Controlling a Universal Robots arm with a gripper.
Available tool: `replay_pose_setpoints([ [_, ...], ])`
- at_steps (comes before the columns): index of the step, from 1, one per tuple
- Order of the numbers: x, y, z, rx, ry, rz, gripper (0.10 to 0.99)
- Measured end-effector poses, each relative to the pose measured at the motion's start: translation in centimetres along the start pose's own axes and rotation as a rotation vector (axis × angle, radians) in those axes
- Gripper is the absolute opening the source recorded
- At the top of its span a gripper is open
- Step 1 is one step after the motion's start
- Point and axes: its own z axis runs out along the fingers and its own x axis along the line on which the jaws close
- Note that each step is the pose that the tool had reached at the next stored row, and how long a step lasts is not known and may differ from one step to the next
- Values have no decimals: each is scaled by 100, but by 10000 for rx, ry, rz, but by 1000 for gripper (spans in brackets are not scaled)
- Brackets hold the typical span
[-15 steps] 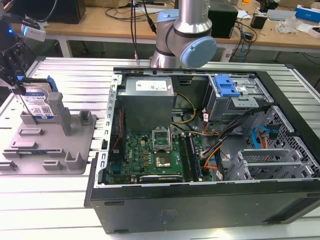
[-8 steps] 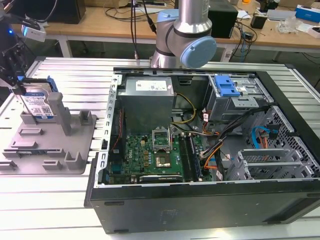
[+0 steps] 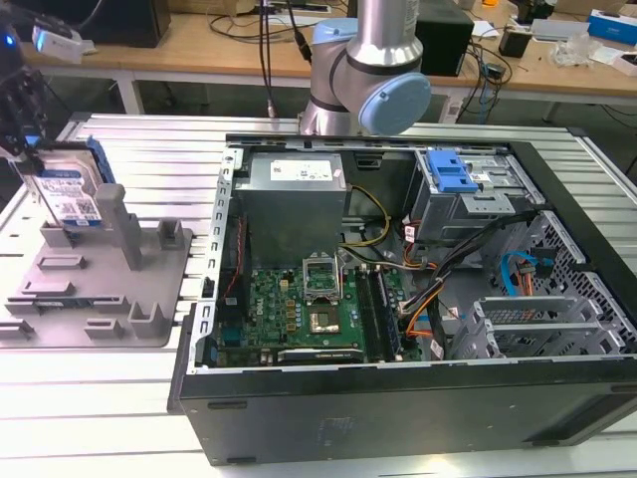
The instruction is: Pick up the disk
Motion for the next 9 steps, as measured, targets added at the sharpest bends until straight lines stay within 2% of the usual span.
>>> replay_pose_setpoints([
  [1,0,2,-79,0,0,0,369],
  [5,0,5,-269,1,-1,0,369],
  [6,0,7,-343,0,0,0,369],
  [8,0,12,-562,0,0,0,369],
  [9,0,13,-636,0,0,0,369],
])
